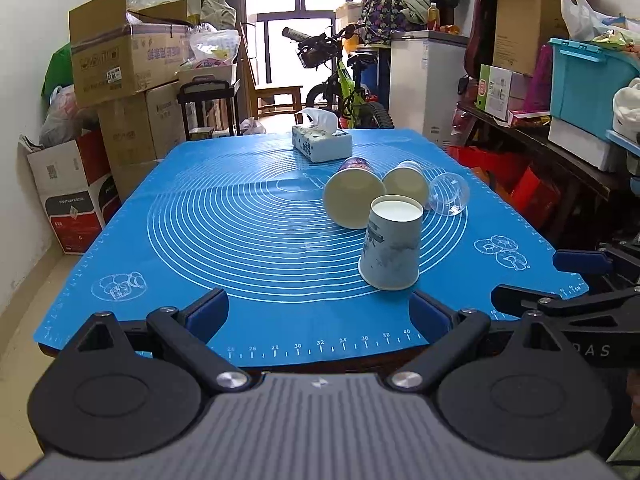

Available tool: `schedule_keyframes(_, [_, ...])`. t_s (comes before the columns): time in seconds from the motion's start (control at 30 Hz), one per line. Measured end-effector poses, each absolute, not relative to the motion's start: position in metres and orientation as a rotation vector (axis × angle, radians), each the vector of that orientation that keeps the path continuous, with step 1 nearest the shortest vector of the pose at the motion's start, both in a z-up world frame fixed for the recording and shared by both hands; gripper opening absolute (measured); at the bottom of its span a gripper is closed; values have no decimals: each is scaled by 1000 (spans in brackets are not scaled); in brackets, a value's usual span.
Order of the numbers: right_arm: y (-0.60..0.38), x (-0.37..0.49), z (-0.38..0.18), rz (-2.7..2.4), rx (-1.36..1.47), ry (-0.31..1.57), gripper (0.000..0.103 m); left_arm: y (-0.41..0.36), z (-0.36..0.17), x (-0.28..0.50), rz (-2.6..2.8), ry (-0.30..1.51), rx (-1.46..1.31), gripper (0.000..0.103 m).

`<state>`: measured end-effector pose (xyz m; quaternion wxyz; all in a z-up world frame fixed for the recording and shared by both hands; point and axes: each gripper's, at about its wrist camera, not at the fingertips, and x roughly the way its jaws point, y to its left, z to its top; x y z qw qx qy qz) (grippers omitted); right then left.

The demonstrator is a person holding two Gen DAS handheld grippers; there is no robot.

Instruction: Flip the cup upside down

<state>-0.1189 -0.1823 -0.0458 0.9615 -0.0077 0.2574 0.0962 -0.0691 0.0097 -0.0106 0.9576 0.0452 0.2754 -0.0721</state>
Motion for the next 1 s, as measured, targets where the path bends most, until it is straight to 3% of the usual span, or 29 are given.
schedule_keyframes(1.0, [-184,-131,-46,191,-22,523,86,4,-14,-77,-166,574,107,96])
